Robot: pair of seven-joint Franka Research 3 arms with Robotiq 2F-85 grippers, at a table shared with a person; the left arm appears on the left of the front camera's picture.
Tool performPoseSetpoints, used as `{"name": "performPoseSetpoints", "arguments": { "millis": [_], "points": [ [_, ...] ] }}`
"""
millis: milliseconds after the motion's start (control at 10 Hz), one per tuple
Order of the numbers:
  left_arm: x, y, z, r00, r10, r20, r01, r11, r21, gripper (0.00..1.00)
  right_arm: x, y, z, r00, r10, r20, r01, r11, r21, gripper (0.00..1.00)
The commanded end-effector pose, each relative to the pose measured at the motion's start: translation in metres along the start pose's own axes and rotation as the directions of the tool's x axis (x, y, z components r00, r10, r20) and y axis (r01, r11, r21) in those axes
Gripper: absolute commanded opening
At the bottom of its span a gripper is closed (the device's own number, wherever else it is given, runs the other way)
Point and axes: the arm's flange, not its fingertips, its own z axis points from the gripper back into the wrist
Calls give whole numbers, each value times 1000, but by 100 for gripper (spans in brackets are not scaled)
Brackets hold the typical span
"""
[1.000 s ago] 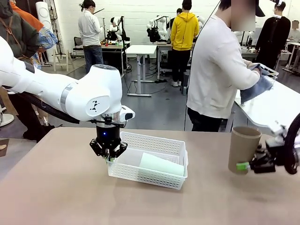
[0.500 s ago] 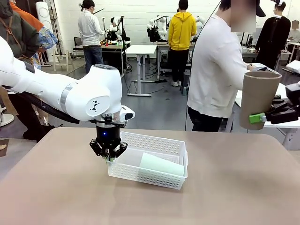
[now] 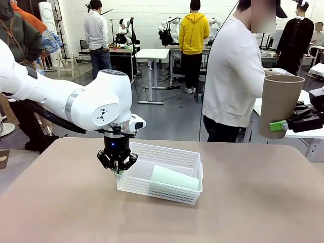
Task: Clean and organize the cups into the basket.
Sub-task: Pick up the Reusable plastic cup from the right side of the table and stack it inside the Organizing basket in the center of the table.
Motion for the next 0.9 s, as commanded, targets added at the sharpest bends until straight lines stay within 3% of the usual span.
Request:
{"name": "performPoseSetpoints", "arguments": {
  "millis": [0, 100, 300, 500, 800],
  "points": [
    [0, 1, 2, 1000, -2, 10, 2, 1000, 11, 0, 0, 2, -1, 1000, 5, 0, -5, 1000, 2, 0],
    [0, 1, 2, 1000, -2, 10, 2, 1000, 11, 0, 0, 0, 0, 1000, 0, 0, 0, 1000, 0, 79],
    [0, 1, 2, 1000, -2, 10, 2, 1000, 11, 0, 63, 3, -70, 962, 99, -255, -82, 994, 76, 79],
    [0, 1, 2, 1000, -2, 10, 2, 1000, 11, 0, 106, 7, -156, 879, 162, -448, -84, 979, 188, 79],
    [0, 1, 2, 1000, -2, 10, 2, 1000, 11, 0, 103, 4, -266, 707, 185, -682, -3, 966, 259, 79]
  ]
}}
